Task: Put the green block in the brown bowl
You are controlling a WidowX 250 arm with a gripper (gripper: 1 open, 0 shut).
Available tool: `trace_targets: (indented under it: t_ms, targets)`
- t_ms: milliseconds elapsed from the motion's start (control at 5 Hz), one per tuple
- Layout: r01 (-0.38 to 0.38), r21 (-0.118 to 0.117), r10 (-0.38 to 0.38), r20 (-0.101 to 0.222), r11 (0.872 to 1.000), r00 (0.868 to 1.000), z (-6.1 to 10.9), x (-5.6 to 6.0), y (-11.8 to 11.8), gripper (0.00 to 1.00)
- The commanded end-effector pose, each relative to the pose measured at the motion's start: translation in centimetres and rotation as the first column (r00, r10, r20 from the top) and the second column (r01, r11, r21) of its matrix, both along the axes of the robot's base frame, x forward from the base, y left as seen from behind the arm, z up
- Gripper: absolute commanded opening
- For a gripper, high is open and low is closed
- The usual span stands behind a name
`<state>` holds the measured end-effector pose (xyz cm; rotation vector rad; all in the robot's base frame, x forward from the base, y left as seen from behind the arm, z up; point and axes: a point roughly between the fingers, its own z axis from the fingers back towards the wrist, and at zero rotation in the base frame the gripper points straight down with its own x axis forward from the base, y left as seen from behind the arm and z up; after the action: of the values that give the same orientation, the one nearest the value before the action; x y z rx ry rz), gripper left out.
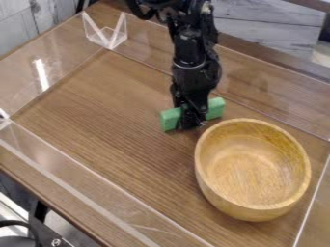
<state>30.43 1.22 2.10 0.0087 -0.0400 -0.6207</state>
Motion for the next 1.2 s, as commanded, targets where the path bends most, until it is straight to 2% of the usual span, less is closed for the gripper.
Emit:
trace_targets:
  t_ms: [0,600,1000]
  targets:
    - [-0.024,-0.007,0.025,0.018,1.000,1.000,1.1,0.6,0.1,0.00]
    - [-0.086,-0.032,0.085,-0.041,0.996,0.996,1.4,-0.2,0.0,0.00]
    - [-0.136,-0.053,0.131,-0.096,0.989,0.987,1.9,-0.8,-0.3,0.00]
